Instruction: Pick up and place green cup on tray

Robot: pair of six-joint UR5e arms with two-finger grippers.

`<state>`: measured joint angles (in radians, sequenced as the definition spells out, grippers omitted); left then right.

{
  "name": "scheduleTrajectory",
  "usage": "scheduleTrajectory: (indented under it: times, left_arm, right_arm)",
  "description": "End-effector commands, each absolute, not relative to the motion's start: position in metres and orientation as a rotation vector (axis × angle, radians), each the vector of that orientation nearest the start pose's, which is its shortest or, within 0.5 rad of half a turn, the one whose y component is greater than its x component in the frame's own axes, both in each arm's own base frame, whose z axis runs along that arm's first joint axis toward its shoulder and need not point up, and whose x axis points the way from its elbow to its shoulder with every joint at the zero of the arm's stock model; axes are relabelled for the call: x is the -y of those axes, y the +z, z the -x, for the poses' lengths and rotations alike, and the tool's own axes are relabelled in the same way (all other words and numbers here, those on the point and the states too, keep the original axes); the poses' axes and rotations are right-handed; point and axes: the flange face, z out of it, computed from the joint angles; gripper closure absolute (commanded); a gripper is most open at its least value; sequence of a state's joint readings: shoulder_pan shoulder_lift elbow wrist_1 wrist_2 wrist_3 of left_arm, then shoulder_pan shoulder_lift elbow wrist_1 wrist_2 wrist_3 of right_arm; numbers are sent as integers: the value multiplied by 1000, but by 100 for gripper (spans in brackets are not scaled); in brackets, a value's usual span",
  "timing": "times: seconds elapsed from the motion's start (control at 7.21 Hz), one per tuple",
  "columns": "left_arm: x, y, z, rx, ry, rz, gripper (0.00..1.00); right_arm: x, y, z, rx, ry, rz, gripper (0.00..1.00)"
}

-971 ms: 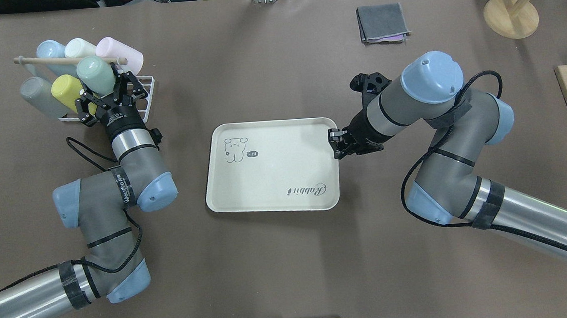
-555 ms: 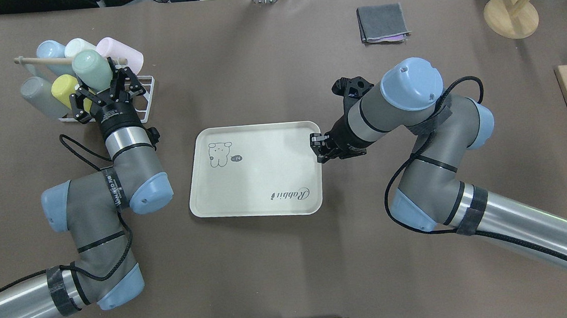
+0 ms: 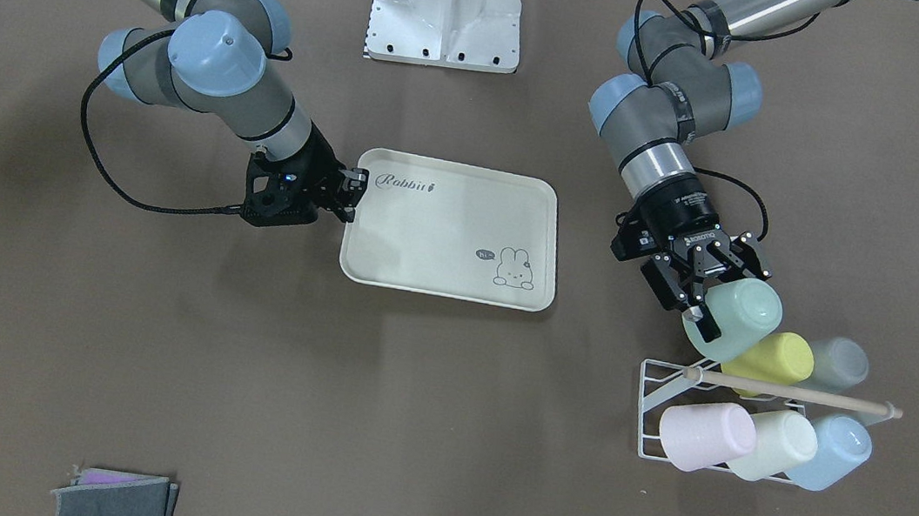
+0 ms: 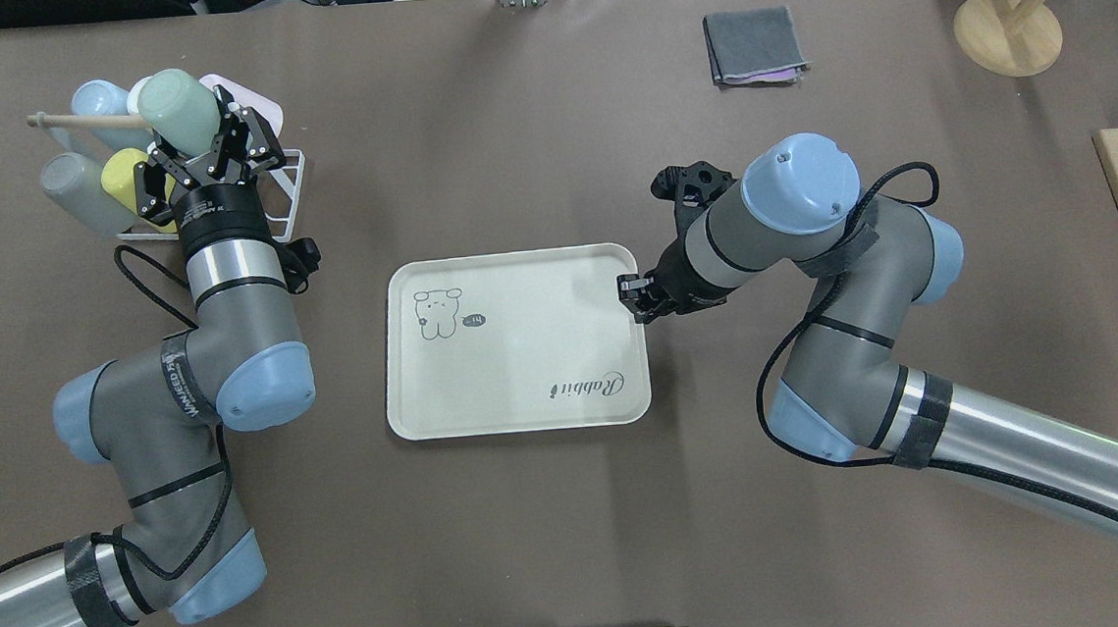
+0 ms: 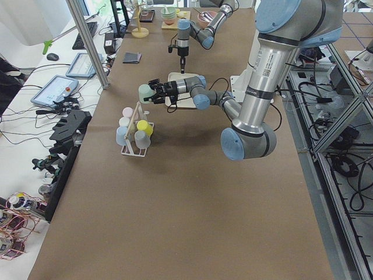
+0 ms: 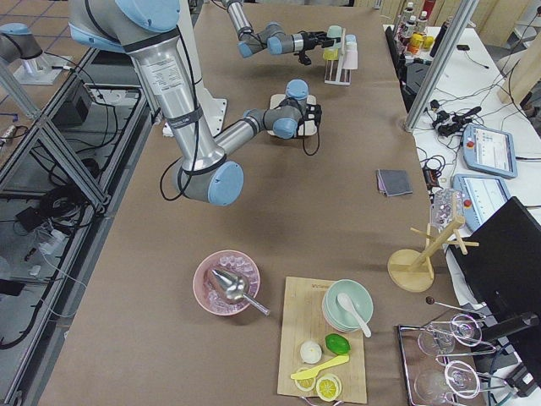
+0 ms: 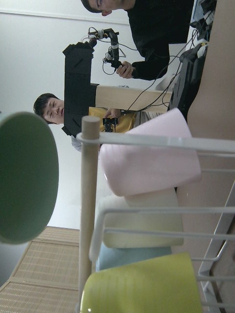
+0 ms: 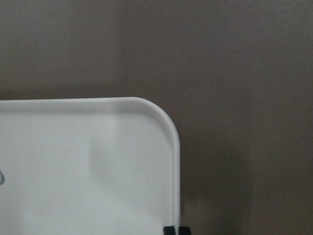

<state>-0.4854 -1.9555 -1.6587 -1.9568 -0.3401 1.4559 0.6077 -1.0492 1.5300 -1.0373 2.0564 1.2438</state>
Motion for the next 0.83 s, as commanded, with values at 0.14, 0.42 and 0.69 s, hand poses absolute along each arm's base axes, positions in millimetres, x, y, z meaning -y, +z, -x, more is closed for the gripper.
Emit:
scheduleTrajectory:
  times: [0.14,0.42,0.69]
  left_arm:
    - [467,269,-416,1210,1513,-962,84]
    - [461,265,-429,859,1373,-1235,84]
    - [458,261,-452,426,1219,-1367,85]
  right_arm:
    - [466,317,515,1072,8,-55,100]
    - [466,318,516,1070,11,-52,92]
    - [466,321,515,1066,13,-49,26]
